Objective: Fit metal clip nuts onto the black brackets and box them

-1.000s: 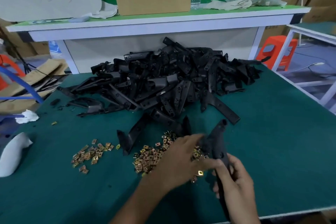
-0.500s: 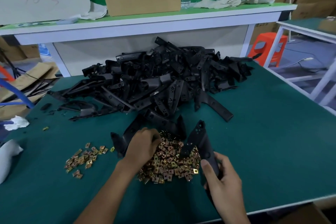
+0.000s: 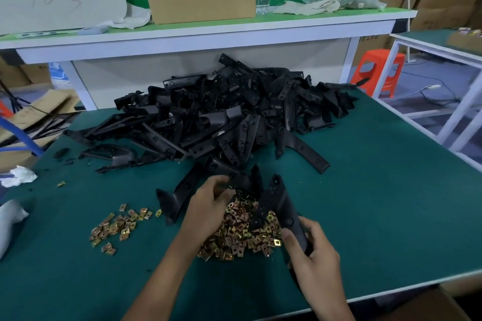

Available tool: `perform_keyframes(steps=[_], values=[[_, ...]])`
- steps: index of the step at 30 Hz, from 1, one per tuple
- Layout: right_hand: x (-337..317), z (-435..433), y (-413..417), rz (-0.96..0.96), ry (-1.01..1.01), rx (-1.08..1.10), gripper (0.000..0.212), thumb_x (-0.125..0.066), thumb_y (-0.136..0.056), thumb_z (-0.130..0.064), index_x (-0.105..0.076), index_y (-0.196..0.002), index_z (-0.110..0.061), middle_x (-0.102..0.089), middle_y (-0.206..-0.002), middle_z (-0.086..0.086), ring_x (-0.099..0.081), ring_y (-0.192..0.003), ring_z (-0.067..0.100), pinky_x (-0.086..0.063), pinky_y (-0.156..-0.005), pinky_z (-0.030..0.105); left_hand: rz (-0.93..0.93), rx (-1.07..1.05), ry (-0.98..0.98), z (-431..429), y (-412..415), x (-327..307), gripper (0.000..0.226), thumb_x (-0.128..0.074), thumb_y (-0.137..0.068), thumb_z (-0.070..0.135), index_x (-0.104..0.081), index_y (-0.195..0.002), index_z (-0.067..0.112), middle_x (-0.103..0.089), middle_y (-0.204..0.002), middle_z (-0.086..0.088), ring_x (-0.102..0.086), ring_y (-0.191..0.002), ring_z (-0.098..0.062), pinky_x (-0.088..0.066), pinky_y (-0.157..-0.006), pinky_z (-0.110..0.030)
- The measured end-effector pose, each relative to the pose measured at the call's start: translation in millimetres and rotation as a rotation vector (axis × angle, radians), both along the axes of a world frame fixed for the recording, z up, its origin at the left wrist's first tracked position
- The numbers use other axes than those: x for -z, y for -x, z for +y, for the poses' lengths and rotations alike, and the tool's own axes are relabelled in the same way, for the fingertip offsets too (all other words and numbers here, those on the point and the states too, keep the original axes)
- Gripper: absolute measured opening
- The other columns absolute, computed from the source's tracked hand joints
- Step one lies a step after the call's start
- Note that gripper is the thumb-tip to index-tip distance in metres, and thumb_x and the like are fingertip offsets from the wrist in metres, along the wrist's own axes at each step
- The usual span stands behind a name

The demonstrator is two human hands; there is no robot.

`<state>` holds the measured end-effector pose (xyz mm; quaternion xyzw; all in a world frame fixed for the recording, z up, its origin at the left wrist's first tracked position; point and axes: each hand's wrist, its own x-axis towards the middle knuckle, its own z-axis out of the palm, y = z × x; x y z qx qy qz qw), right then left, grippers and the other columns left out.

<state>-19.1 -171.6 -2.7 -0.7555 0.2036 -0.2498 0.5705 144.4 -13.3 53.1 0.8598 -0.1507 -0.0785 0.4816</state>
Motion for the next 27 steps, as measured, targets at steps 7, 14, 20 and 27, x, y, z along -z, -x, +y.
perform_keyframes(steps=[7, 14, 20, 27], values=[[2.3, -0.1, -0.2, -0.007, 0.068, 0.015, 0.020, -0.068, -0.087, -0.053, -0.061, -0.105, -0.051, -0.074, -0.084, -0.012, -0.067, -0.060, 0.013, -0.054, -0.055, 0.038, 0.278, -0.054, 0.484, -7.7, 57.7, -11.0, 0.012, -0.062, -0.099, 0.026, -0.073, -0.097, 0.027, -0.072, -0.090, 0.009, -0.066, -0.082, -0.004, -0.049, -0.075, -0.021], [4.1, 0.7, 1.7, 0.001, 0.081, 0.018, 0.030, -0.061, -0.081, -0.066, -0.061, -0.106, -0.048, -0.073, -0.084, -0.013, -0.065, -0.059, 0.017, -0.053, -0.056, 0.040, 0.310, -0.043, 0.562, -8.8, 70.1, -10.3, 0.033, -0.049, -0.105, 0.017, -0.074, -0.107, 0.038, -0.067, -0.085, 0.010, -0.060, -0.080, -0.005, -0.049, -0.076, -0.023], [4.5, 0.7, 1.1, 0.002, 0.097, 0.012, 0.021, -0.067, -0.088, -0.057, -0.060, -0.106, -0.049, -0.072, -0.082, -0.011, -0.065, -0.059, 0.014, -0.053, -0.057, 0.037, 0.371, -0.093, 0.621, -11.5, 73.9, -10.4, 0.015, -0.063, -0.098, 0.013, -0.075, -0.102, 0.022, -0.077, -0.091, 0.005, -0.069, -0.082, -0.005, -0.052, -0.069, -0.015], [2.5, 1.0, 1.3, 0.004, 0.118, 0.003, 0.022, -0.067, -0.086, -0.058, -0.060, -0.104, -0.049, -0.073, -0.080, -0.015, -0.067, -0.062, 0.010, -0.049, -0.054, 0.020, 0.353, -0.072, 0.595, -11.4, 74.0, -12.0, 0.012, -0.068, -0.095, 0.011, -0.076, -0.101, 0.018, -0.079, -0.091, 0.002, -0.073, -0.086, -0.007, -0.053, -0.070, -0.013]])
